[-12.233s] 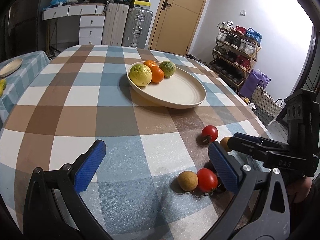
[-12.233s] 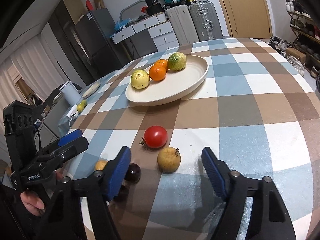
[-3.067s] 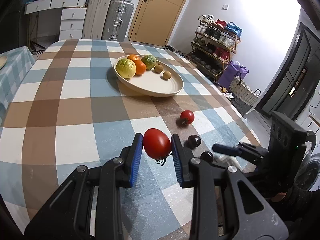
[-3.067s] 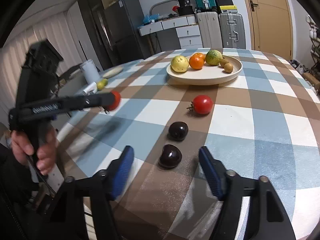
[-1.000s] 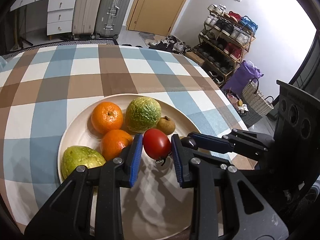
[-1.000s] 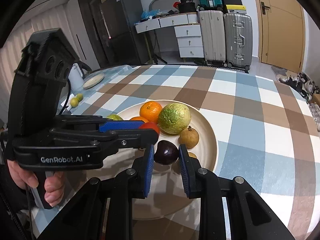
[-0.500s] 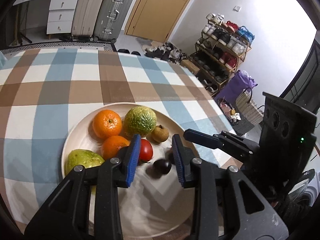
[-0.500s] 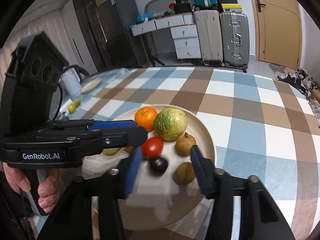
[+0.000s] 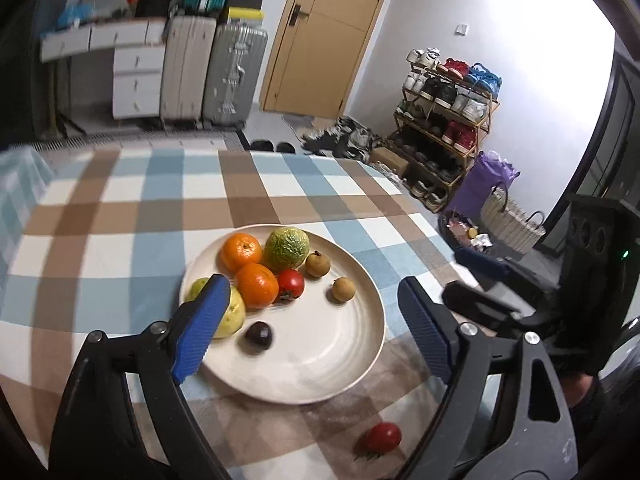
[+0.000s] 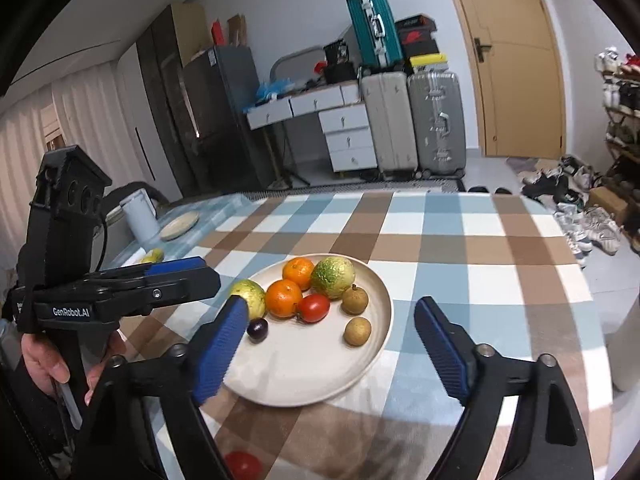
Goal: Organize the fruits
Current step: 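Withdraw both tools from the plate toward the remaining fruit, then grasp the remaining dark plum with the left tool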
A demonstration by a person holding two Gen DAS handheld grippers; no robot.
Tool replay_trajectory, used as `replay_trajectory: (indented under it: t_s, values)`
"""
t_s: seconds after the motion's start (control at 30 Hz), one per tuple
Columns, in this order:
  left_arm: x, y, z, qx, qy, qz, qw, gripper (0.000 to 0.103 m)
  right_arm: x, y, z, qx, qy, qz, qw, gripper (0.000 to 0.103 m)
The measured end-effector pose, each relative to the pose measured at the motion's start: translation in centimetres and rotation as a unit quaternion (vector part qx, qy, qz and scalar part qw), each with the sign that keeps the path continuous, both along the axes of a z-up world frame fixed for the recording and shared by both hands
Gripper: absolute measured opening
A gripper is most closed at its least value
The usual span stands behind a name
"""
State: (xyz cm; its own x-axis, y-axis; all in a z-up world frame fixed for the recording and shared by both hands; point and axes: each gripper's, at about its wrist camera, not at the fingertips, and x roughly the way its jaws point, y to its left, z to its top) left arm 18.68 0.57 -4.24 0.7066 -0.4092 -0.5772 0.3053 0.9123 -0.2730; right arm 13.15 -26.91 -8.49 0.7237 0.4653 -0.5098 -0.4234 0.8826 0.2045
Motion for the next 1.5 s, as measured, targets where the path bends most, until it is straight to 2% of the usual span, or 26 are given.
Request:
replay_trajectory:
  t_s: [0.07, 0.13, 0.23, 0.6, 0.87, 1.1, 1.37, 1.47, 1.5]
  values:
    - [-1.5, -0.2, 0.5, 0.015, -0.01, 0.003, 0.9998, 0.091, -1.2, -0.3, 0.5, 0.003, -0.007, -0.008, 1.0, 0.092]
    - [-3.0, -0.2, 1.0, 0.018, -0.021, 0.004, 0.9996, 0.102, -2.4, -0.5, 0.9, 0.013, -0.015, -0.016, 1.0, 0.099]
    - [-5.3, 0.0, 1.5, 0.024, -0.04, 0.013, 0.9988, 0.102, -4.3, -0.7, 1.5, 0.025, -0.029, -0.023, 0.999, 0.101]
    - [-10.3, 0.4, 1.5, 0.039, -0.038, 0.042, 0.9976, 0.102, -9.4, -0.4, 2.4, 0.044, -0.047, -0.027, 0.998, 0.103]
    - [-12.5, -0.1, -0.8, 0.041, -0.008, 0.033, 0.9986, 0.102, -11.6, 0.1, 1.6, 0.05, -0.046, -0.031, 0.997, 0.103]
    - [-13.6, -1.5, -4.4, 0.045, 0.032, -0.007, 0.9985, 0.102, -12.5, -0.4, -0.9, 0.055, -0.018, -0.05, 0.997, 0.103]
    - [-14.2, -3.2, -7.3, 0.05, 0.071, -0.047, 0.9952, 0.102, -13.0, -0.8, -1.7, 0.051, -0.011, -0.056, 0.997, 0.103]
    - [-14.4, -3.9, -8.1, 0.052, 0.082, -0.063, 0.9933, 0.091, -13.0, -0.9, -2.1, 0.052, -0.004, -0.057, 0.997, 0.103]
    - [-14.4, -4.1, -8.2, 0.053, 0.084, -0.067, 0.9928, 0.084, -13.0, -0.9, -2.3, 0.052, -0.002, -0.056, 0.997, 0.103]
